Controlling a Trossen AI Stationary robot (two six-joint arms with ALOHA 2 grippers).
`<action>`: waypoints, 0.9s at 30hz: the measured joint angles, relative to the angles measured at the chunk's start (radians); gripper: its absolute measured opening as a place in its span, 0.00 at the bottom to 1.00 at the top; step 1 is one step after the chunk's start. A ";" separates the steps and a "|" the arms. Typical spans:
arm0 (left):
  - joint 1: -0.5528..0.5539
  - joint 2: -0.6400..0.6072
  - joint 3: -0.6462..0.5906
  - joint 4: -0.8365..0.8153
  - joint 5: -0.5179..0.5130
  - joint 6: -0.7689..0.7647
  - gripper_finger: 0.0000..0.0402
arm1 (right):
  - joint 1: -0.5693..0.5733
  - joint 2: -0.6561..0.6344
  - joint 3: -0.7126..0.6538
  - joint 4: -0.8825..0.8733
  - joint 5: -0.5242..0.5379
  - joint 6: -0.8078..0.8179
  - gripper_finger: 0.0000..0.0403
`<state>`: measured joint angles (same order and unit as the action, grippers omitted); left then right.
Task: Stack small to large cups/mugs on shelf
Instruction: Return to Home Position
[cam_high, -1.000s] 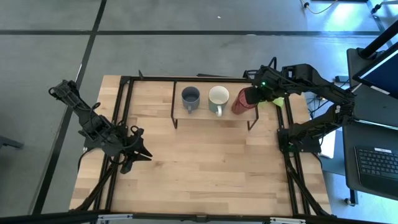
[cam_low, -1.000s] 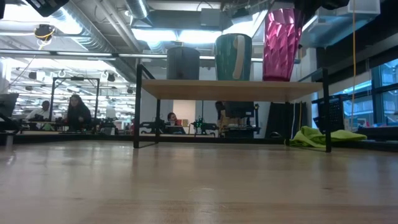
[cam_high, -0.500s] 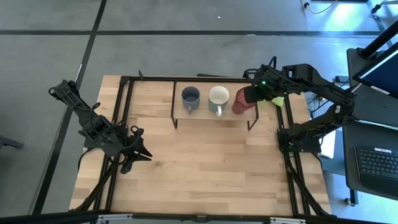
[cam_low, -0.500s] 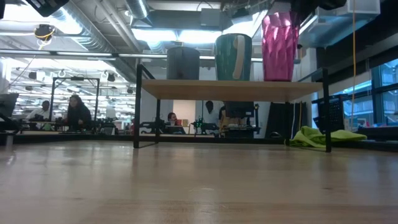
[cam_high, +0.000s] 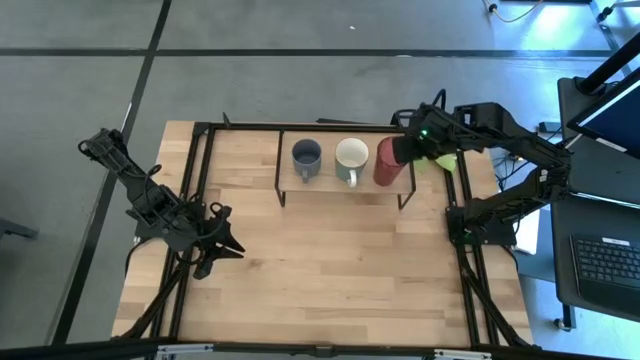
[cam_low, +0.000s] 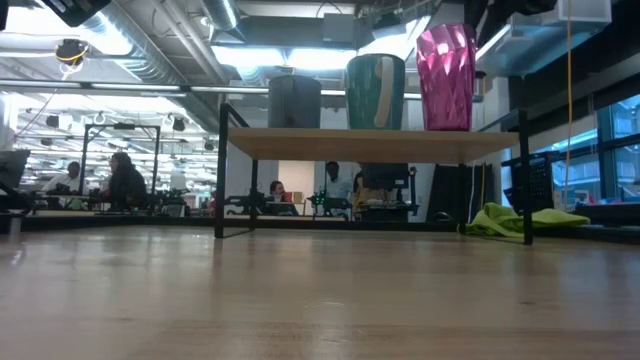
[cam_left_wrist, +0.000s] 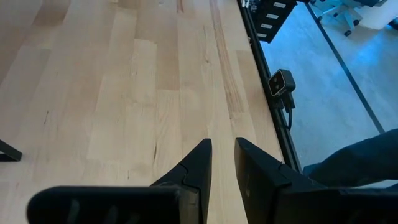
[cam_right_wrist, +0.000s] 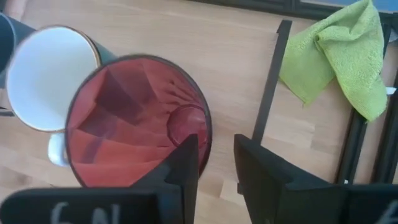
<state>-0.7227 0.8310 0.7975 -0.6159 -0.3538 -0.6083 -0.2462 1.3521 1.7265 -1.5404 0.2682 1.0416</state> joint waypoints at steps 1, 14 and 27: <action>0.000 0.000 0.000 0.000 0.000 0.000 0.16 | 0.000 0.000 0.000 0.008 0.002 -0.001 0.26; 0.000 0.000 0.000 0.000 0.008 -0.008 0.16 | 0.027 -0.001 0.259 0.089 0.027 -0.200 0.26; 0.000 0.000 0.000 0.009 0.067 -0.039 0.16 | 0.049 -0.049 0.602 0.266 -0.267 -0.437 0.26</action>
<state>-0.7223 0.8307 0.7975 -0.6072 -0.2865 -0.6473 -0.1969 1.3027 2.3280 -1.2743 0.0010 0.6047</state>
